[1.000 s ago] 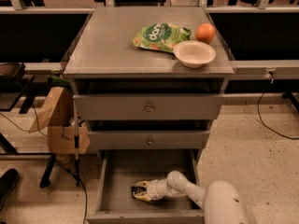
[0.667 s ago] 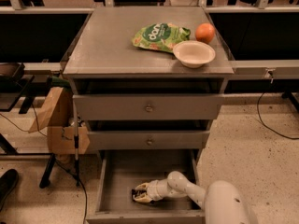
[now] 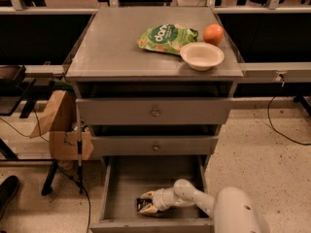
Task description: Pick rxbar chocolate from bottom drawer and place on counter
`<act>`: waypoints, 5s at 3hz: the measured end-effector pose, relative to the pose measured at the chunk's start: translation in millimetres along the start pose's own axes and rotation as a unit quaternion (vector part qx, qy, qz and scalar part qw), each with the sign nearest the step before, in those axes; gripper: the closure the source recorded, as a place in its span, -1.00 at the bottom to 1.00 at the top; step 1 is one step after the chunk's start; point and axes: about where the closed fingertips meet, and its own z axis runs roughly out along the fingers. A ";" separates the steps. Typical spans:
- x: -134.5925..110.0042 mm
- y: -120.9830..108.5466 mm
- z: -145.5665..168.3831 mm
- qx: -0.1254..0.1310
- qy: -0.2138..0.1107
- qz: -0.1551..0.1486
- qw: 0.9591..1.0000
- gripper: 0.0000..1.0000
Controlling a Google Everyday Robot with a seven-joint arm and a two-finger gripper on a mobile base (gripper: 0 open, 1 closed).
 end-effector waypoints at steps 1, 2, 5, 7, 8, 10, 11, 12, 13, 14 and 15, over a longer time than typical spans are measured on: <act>-2.3 0.1 -2.7 0.001 0.000 0.000 1.000 0.54; -7.8 -2.2 -26.5 0.035 0.003 -0.010 0.999 0.99; -77.7 -13.6 -119.0 0.099 -0.006 0.000 0.995 1.00; -179.5 -50.3 -220.7 0.076 0.007 -0.003 0.997 1.00; -241.1 -72.9 -286.3 0.068 0.050 -0.011 0.996 1.00; -354.5 -109.0 -409.4 0.125 0.151 -0.002 0.981 1.00; -354.2 -109.1 -408.9 0.124 0.151 -0.002 0.981 1.00; -351.8 -100.3 -410.3 0.126 0.162 0.010 0.979 1.00; -360.1 -75.5 -420.1 0.137 0.166 0.020 0.976 1.00; -410.8 -53.1 -443.0 0.162 0.182 -0.021 0.970 1.00; -478.7 -59.3 -459.2 0.175 0.212 -0.078 0.958 1.00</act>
Offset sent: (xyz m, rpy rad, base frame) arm 0.0089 -0.0445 0.0532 -0.0437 -0.1460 -0.1077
